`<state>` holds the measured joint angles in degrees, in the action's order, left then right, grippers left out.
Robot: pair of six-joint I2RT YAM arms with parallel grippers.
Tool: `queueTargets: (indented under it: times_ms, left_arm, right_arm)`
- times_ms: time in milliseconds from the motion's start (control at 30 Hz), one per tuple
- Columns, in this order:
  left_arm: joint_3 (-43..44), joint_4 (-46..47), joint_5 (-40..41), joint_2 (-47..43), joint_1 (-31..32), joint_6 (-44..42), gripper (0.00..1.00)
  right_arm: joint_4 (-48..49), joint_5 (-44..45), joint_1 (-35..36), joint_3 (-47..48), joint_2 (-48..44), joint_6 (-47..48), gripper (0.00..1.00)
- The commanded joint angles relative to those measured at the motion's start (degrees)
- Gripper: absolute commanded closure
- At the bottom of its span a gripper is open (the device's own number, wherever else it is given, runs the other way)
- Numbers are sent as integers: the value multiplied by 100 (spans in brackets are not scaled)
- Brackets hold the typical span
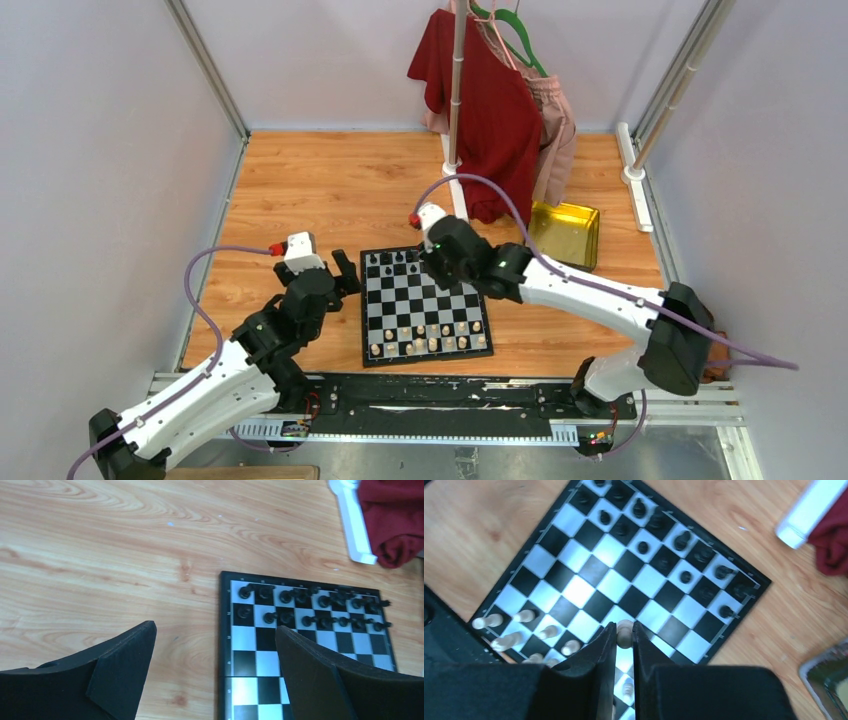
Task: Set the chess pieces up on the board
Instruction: Place the chess piece on the chessboard.
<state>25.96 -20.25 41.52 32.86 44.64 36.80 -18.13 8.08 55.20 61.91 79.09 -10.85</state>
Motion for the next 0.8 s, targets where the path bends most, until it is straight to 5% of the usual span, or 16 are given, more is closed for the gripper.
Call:
queueTargets:
  times_ms: [0,367,767]
  left_arm:
    - [-99,-325,819,-52,-74,210,4]
    - [43,-1852,1552,-939,-341,1211,5]
    - [961,-4027,2562,-2188,-342,2884,7]
  right_arm:
    - [-217,283,666,523,462,83,100]
    - [-468,381,1650,1708,1737,216,100]
    - [-504,-10,1936,2370,2592,288,100]
